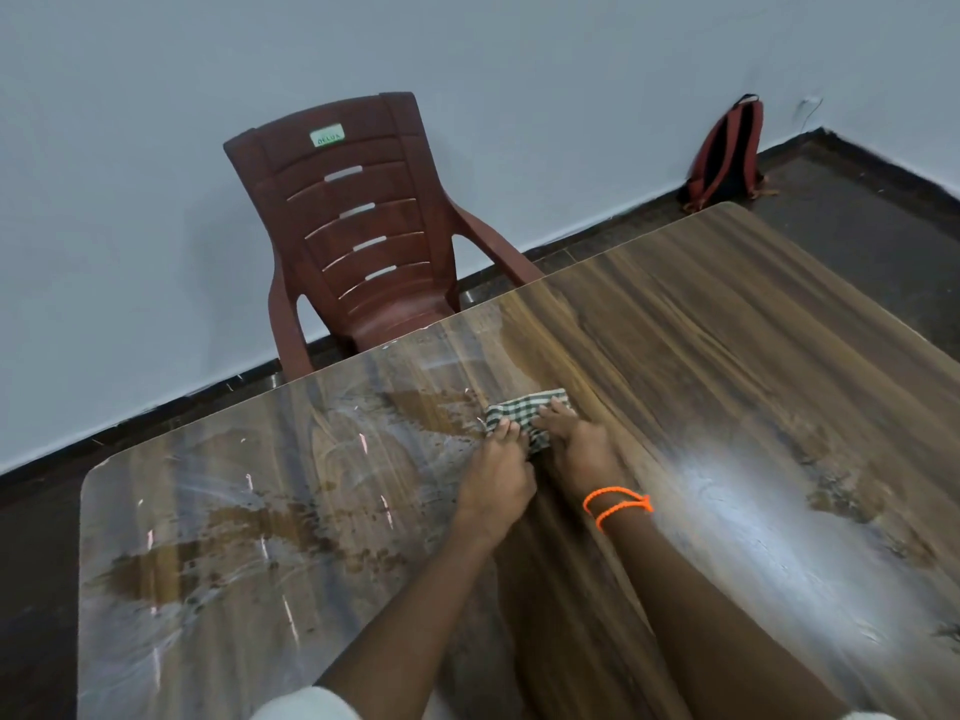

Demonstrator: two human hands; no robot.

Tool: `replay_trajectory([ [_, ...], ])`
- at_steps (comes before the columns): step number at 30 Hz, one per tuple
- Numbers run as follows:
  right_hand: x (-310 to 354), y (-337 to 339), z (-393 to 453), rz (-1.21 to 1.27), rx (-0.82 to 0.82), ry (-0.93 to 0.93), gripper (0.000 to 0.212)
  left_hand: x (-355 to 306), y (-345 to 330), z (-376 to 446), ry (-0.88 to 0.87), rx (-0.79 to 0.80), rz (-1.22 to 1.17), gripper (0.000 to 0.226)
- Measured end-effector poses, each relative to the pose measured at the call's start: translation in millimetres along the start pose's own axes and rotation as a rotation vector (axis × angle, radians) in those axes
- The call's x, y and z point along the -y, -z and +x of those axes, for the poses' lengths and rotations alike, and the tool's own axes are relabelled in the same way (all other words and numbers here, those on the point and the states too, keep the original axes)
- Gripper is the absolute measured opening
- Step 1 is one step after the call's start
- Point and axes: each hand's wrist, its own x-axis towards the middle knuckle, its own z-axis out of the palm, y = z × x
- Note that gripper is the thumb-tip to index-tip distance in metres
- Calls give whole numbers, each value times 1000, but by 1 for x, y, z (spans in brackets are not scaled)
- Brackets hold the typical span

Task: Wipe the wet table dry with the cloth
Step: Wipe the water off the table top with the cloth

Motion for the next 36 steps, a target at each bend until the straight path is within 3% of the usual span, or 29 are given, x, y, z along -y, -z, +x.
replay_trajectory([
  [6, 24, -17, -39, 31, 71, 160, 38, -1, -5, -55, 180, -101, -120, 58],
  [10, -1, 8, -65, 41, 49, 215, 35, -24, -10, -74, 84, -70, -75, 56],
  [15, -18, 34, -41, -11, -48, 117, 37, -37, -2, -21, -67, -37, -67, 49],
  [18, -15, 28, 0, -53, -83, 74, 33, -30, 6, 17, -41, -42, -40, 46],
  [24, 12, -13, 54, -41, 20, 84, 39, 25, 23, 43, 8, -64, -2, 46],
  [30, 22, -39, 11, 29, 71, 216, 41, 39, 29, -15, 63, -111, -74, 52],
  [36, -7, 0, -4, -20, 32, 202, 46, 4, 15, -9, -24, -8, -66, 59],
])
